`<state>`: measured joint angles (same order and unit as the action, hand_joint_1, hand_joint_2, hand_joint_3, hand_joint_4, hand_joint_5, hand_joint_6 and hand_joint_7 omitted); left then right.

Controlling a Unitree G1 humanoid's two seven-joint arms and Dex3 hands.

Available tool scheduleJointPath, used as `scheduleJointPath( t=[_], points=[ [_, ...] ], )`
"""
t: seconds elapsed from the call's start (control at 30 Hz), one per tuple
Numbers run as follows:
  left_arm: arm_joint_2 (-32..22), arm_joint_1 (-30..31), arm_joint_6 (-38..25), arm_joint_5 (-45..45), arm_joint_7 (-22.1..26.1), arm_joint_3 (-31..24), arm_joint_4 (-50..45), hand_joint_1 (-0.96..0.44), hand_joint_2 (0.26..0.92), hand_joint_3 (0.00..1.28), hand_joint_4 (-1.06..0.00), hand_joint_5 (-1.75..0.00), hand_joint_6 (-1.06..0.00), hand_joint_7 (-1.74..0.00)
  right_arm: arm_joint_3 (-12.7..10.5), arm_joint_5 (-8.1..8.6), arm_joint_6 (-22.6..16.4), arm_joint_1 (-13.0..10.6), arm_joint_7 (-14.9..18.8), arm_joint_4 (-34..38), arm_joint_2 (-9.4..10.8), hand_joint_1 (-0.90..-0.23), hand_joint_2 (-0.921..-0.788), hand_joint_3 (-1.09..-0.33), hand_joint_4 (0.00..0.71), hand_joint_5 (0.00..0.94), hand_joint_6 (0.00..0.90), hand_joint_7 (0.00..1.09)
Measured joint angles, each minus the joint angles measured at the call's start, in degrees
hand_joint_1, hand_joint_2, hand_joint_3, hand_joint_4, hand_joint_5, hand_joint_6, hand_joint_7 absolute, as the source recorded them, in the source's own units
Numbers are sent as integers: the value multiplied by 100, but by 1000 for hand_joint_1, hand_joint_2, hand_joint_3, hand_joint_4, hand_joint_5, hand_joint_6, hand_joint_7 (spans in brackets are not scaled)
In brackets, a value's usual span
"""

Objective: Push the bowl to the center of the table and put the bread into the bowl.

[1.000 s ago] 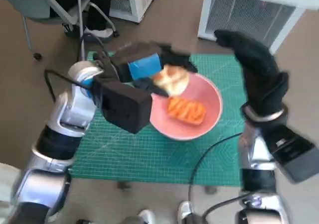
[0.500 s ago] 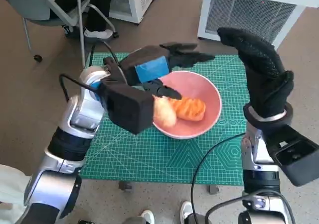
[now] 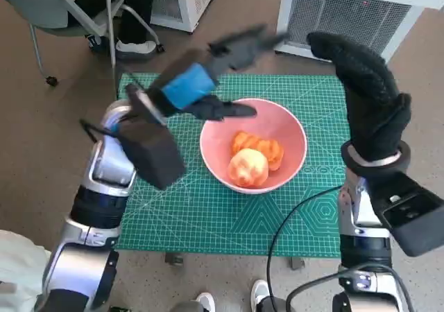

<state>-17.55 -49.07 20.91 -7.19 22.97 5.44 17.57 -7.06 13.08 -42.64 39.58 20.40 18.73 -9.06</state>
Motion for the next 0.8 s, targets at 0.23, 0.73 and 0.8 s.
scheduleJointPath(
  t=[0.23, 0.73, 0.8],
  points=[
    [283, 337, 253, 504, -354, -337, -307, -429, 921, 274, -276, -26, -315, -51, -6, -32, 34, 175, -123, 55, 2, -571, -921, -814, 56, 376, -1, 618],
    [646, 735, 1139, 849, -864, -746, -452, -471, 921, 380, -279, -13, -327, -63, 11, -204, 157, 626, -324, 125, 17, -594, -921, -802, 139, 249, -1, 649],
    [675, 765, 1164, 974, -866, -776, -456, -471, 921, 378, -282, -13, -335, -66, 18, -205, 156, 673, -324, 157, 18, -594, -921, -802, 144, 245, -1, 649]
  ],
)
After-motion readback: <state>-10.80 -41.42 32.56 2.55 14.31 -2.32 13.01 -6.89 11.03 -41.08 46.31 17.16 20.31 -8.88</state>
